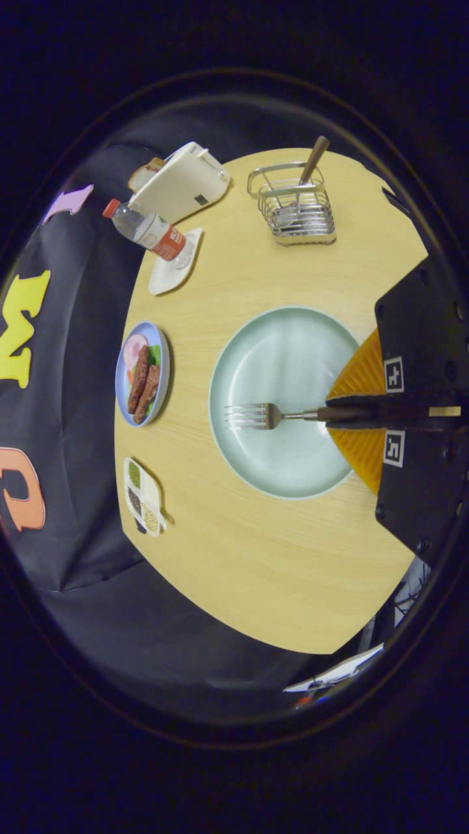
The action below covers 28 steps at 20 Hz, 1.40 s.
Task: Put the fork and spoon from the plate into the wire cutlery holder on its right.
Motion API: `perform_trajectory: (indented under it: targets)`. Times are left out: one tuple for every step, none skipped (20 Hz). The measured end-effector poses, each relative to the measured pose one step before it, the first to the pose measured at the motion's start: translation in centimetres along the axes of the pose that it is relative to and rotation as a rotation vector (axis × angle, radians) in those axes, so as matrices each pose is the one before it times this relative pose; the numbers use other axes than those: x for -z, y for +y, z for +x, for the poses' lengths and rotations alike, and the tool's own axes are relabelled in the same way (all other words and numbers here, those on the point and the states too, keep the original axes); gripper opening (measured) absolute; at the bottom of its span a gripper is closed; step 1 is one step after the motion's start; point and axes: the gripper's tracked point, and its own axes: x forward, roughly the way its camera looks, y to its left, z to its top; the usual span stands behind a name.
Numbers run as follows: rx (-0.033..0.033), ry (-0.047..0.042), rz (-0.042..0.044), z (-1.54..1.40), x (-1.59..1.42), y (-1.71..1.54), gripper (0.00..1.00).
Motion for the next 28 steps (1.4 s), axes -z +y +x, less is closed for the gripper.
perform_trajectory:
  targets:
    - [-0.00474,-0.00980,-0.00014,-0.827,-0.260,-0.495,0.06]
    - [-0.00252,-0.00996,-0.00201,-0.864,-0.281,-0.549,0.06]
    - [-0.00177,-0.00948,-0.00498,-0.868,-0.208,-0.750,0.06]
    - [0.00138,-0.00551,-0.00647,-0.717,-0.168,-0.832,0.06]
    - [0.00436,-0.00439,-0.00340,-0.658,-0.059,-0.994,0.06]
    - [0.00672,-0.00265,0.00188,-0.646,-0.017,-1.108,0.06]
    - [0.00742,0.00156,0.00418,-0.573,0.029,-1.158,0.06]
    - [0.00332,0.00197,0.00819,-0.500,0.164,-1.035,0.06]
    - [-0.00010,0.00633,0.00996,-0.556,0.179,-1.069,0.06]
    - [-0.00358,0.00593,0.00716,-0.548,0.146,-1.052,0.06]
    - [0.00151,0.00137,-0.00104,-0.574,0.060,-1.112,0.06]
    - [0.01600,0.00002,-0.00348,-0.587,0.063,-1.520,0.06]
    - [0.02061,0.00122,-0.00504,-0.556,0.101,-1.609,0.06]
    - [0.01238,0.00482,-0.00017,-0.518,0.152,-1.258,0.06]
    - [0.00475,0.00852,0.00325,-0.441,0.282,-1.122,0.06]
    - [-0.00438,0.00888,0.00435,-0.521,0.155,-0.969,0.06]
    - [-0.00427,0.01556,0.00323,-0.309,0.160,-0.941,0.06]
    - [-0.00582,0.01227,0.00933,-0.266,0.248,-0.905,0.06]
    - [-0.00262,0.00745,0.00733,-0.309,-0.010,-0.811,0.06]
    - [0.00542,0.00642,0.00041,-0.130,-0.019,-0.896,0.06]
    - [0.01100,0.00985,-0.00610,-0.134,0.063,-0.948,0.06]
    - [0.00701,0.00830,-0.00762,-0.010,0.076,-0.780,0.06]
    - [0.00872,0.01312,-0.00677,0.022,0.119,-0.654,0.06]
    - [0.00667,0.02239,-0.00632,0.201,0.277,-0.546,0.06]
    - [-0.00027,0.02699,-0.00098,0.158,0.266,-0.346,0.06]
    - [-0.01053,0.03318,0.00482,0.099,0.315,-0.068,0.06]
    - [-0.01430,0.02976,0.00670,0.196,0.083,-0.046,0.06]
    - [-0.00769,0.02839,0.00721,0.176,-0.080,-0.121,0.06]
